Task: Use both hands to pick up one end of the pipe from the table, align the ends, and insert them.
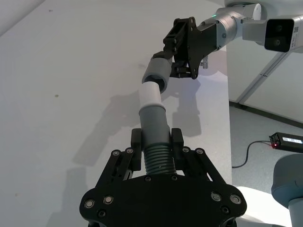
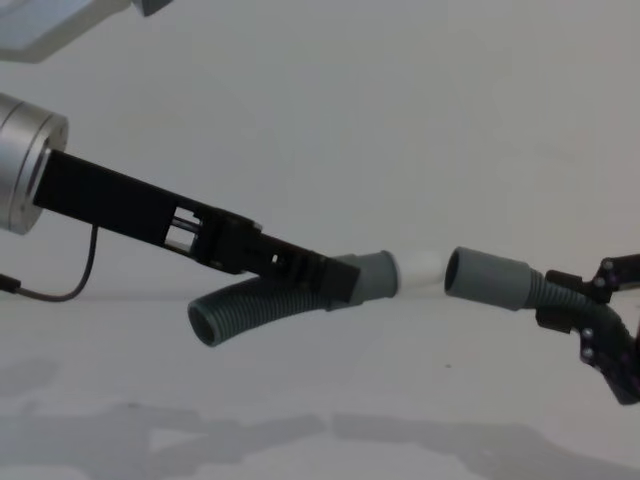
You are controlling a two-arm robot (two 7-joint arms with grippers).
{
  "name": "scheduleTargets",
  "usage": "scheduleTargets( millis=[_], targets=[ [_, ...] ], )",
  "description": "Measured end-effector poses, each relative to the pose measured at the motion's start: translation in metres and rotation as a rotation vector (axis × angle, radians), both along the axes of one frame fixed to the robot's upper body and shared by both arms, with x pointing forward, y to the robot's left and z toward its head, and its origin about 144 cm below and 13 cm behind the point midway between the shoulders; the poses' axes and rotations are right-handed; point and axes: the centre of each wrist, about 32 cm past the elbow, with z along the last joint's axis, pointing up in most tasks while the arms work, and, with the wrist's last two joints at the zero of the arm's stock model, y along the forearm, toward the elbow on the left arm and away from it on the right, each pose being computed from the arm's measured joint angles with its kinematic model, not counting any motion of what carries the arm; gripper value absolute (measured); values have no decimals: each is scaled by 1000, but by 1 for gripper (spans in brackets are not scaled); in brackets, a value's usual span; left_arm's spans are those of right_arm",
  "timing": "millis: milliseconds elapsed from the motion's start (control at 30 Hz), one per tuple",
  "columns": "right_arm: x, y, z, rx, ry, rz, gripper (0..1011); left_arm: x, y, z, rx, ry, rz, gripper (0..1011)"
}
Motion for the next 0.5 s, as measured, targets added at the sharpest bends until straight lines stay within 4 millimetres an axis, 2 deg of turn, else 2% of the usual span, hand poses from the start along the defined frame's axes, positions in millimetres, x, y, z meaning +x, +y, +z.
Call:
scheduleTargets(
  millis=[500],
  targets=[
    [-1, 1, 0, 7, 6, 3, 155, 2, -4, -2, -3, 11, -15, 352]
  ],
)
